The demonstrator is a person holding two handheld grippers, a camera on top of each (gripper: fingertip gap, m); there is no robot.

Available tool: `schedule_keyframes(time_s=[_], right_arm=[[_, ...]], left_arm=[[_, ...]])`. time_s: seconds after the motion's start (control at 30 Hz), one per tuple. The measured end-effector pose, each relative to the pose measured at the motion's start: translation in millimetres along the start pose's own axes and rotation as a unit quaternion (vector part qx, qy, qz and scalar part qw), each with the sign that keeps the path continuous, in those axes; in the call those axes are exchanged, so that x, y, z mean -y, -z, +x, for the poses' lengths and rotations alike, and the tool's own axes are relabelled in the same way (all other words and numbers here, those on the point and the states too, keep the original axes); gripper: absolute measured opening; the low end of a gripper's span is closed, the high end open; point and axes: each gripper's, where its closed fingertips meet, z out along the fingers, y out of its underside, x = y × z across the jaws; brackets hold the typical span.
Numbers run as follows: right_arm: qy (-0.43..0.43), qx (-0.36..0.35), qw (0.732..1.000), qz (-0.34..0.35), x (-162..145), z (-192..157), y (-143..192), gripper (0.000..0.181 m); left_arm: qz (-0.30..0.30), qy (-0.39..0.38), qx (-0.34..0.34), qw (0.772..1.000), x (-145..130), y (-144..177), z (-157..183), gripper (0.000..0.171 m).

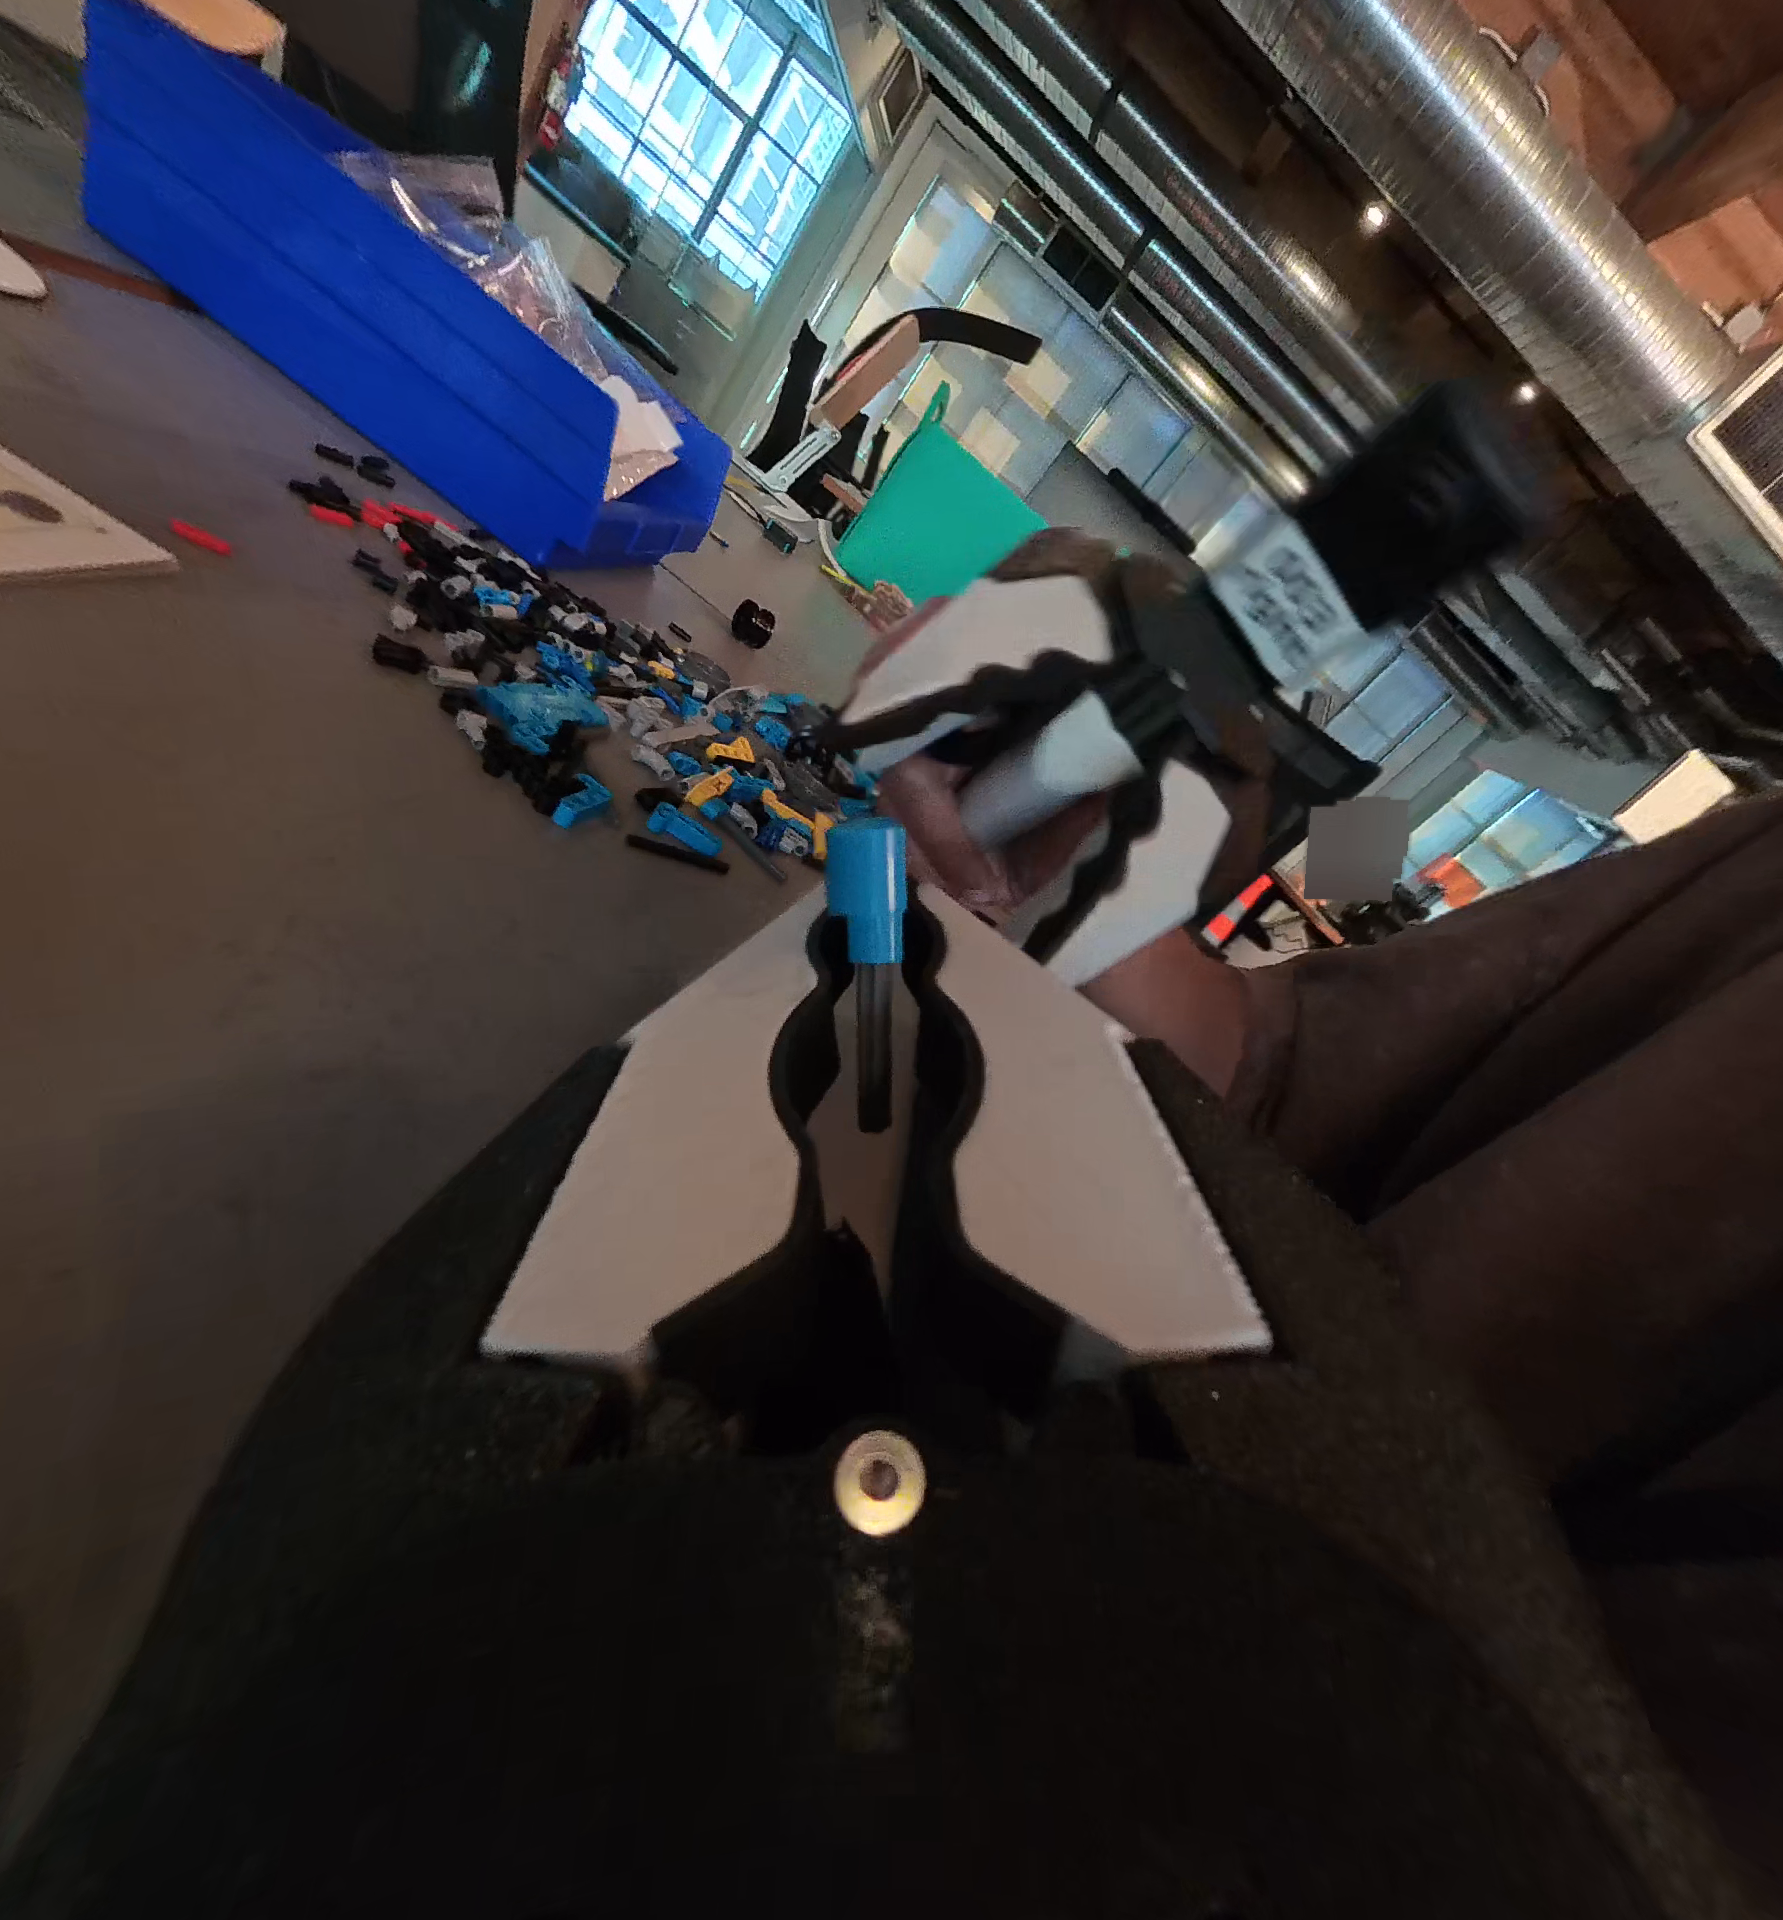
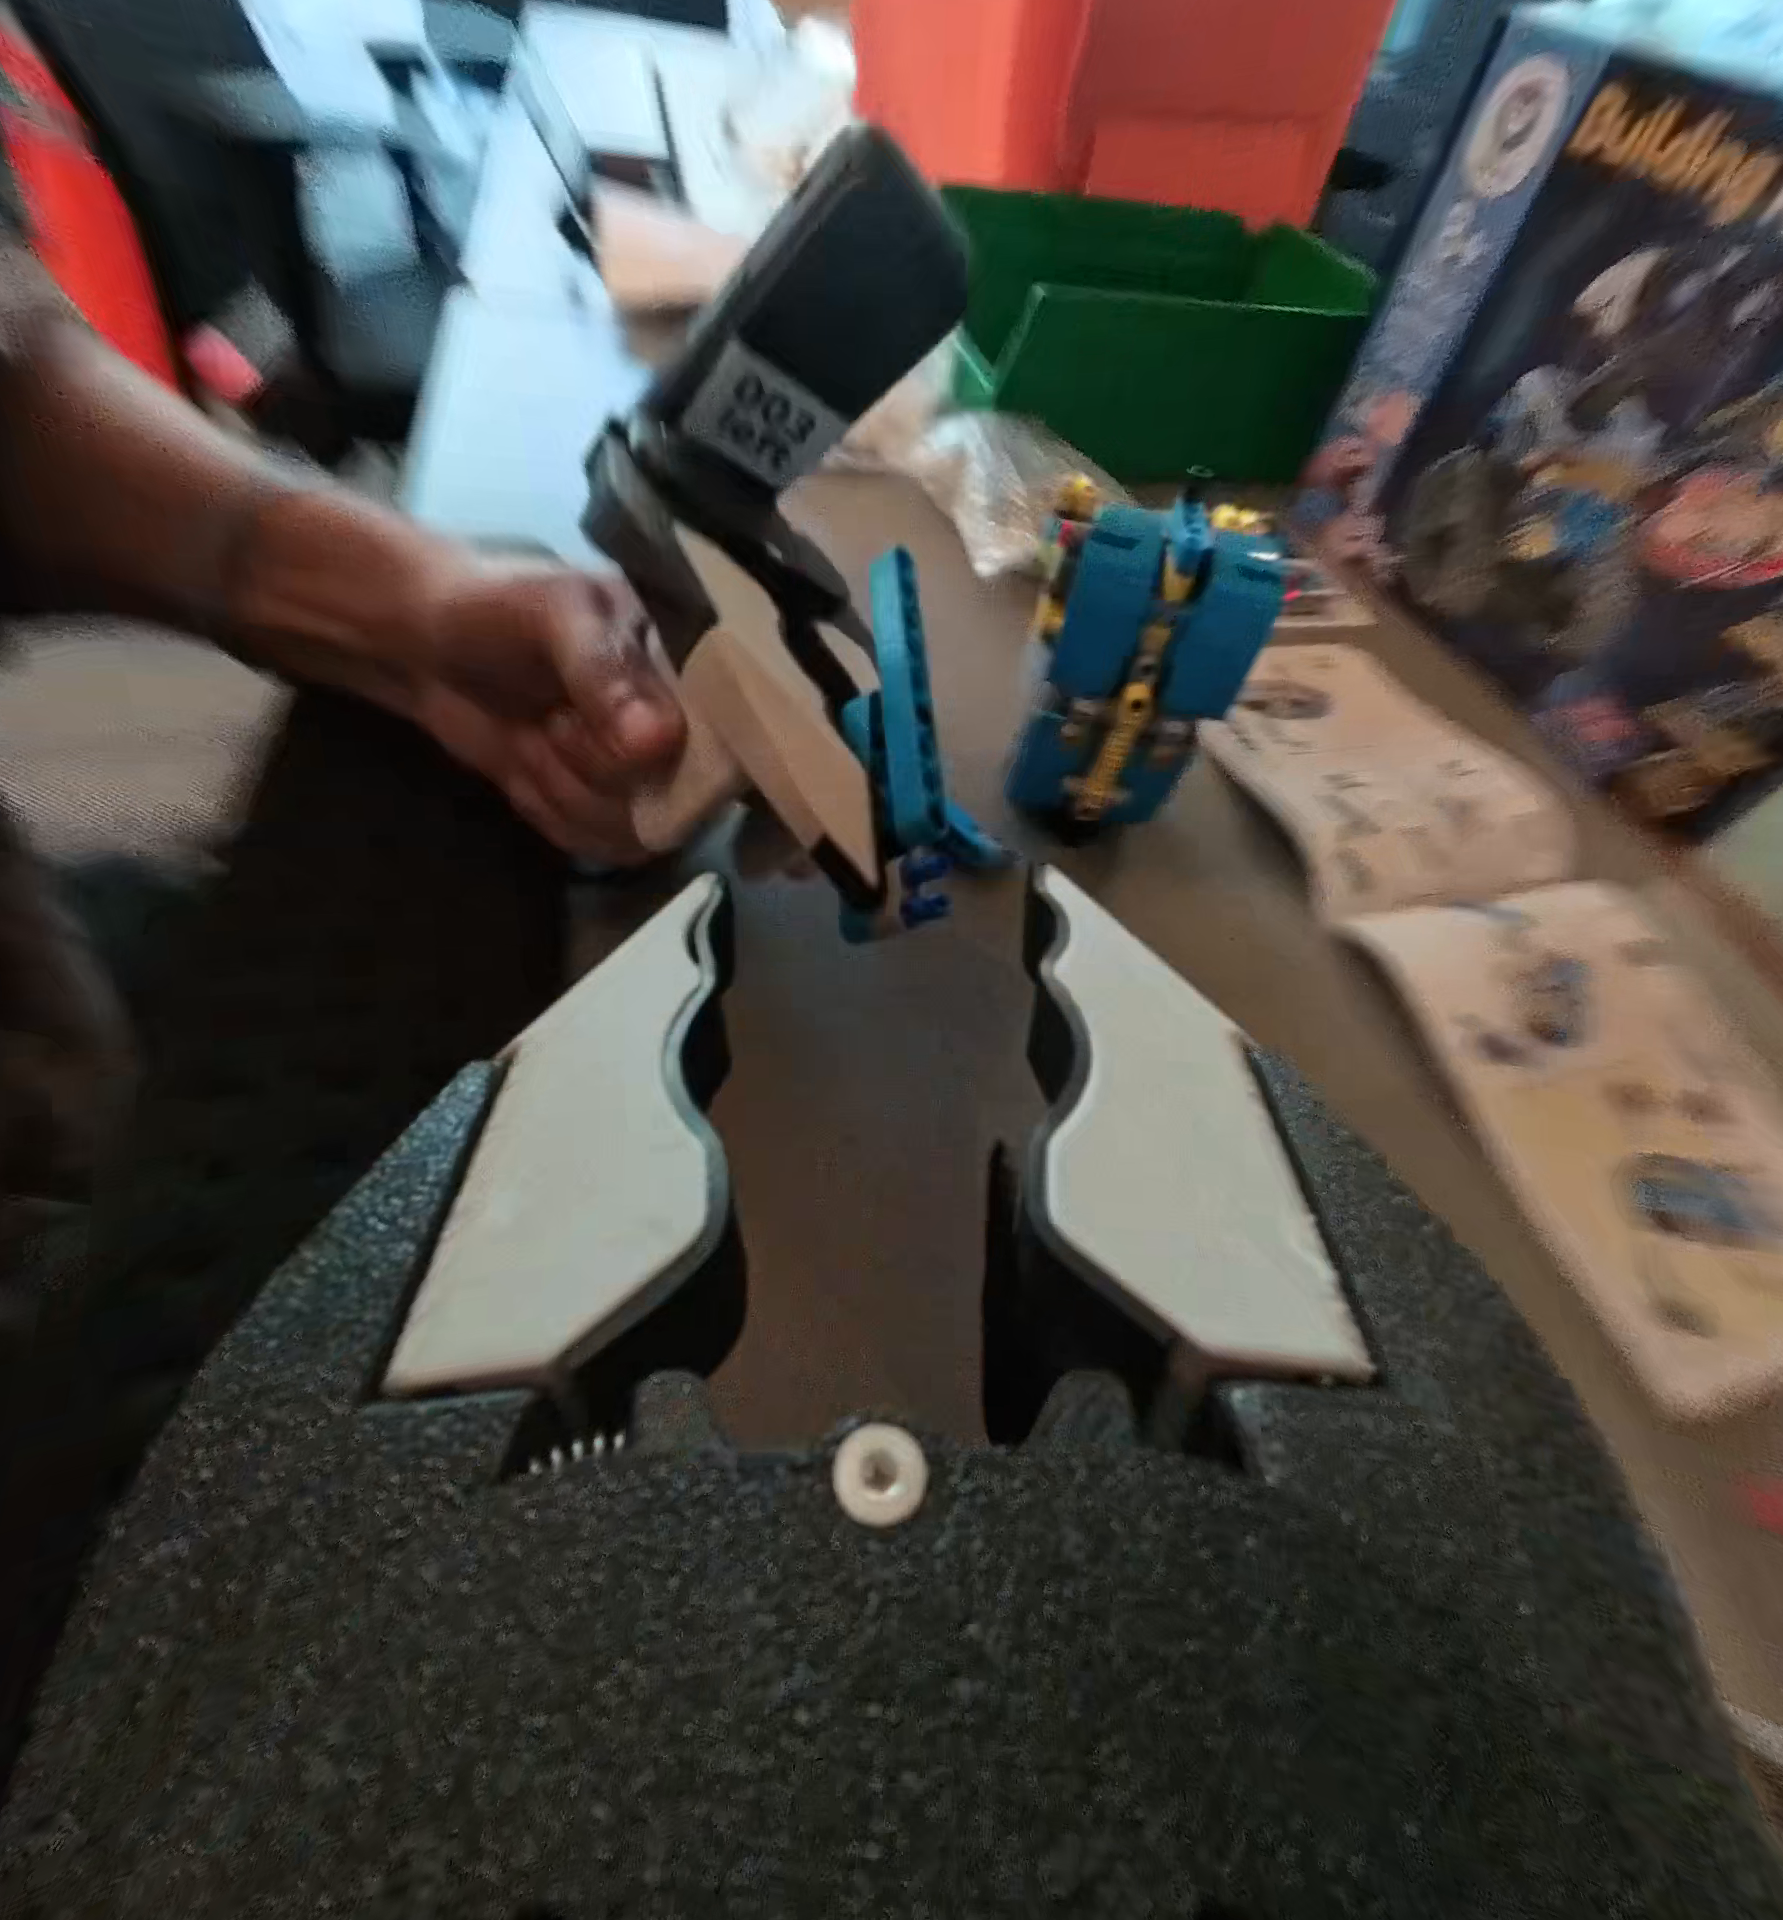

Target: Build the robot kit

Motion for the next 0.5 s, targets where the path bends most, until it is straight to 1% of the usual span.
schedule_keyframes(time_s=[0.07,0.1,0.13,0.2,0.3,0.33,0.4,0.5], right_arm=[[0.113,-0.076,0.99,-0.031,3,-1,-5,0.053],[0.154,-0.104,0.982,-0.04,6,-1,-8,0.049],[0.18,-0.115,0.975,-0.057,4,-2,-13,0.048],[0.201,-0.13,0.966,-0.094,-5,2,-21,0.047],[0.211,-0.146,0.964,-0.074,0,7,-21,0.027],[0.213,-0.141,0.965,-0.062,4,5,-19,0.026],[0.213,-0.135,0.966,-0.061,2,5,-20,0.026],[0.225,-0.15,0.961,-0.053,2,6,-20,0.026]], left_arm=[[-0.004,0.018,-0.003,1.0,-1,-1,-3,0.007],[-0.005,0.025,-0.009,1.0,-1,-2,-2,0.007],[-0.002,0.031,-0.013,0.999,0,-1,-2,0.007],[0.009,0.039,-0.022,0.999,3,1,0,0.007],[0.01,0.044,-0.037,0.998,4,2,5,0.007],[0.011,0.043,-0.041,0.998,4,2,7,0.007],[0.007,0.049,-0.042,0.998,3,2,6,0.006],[0.006,0.059,-0.039,0.997,2,2,3,0.007]])
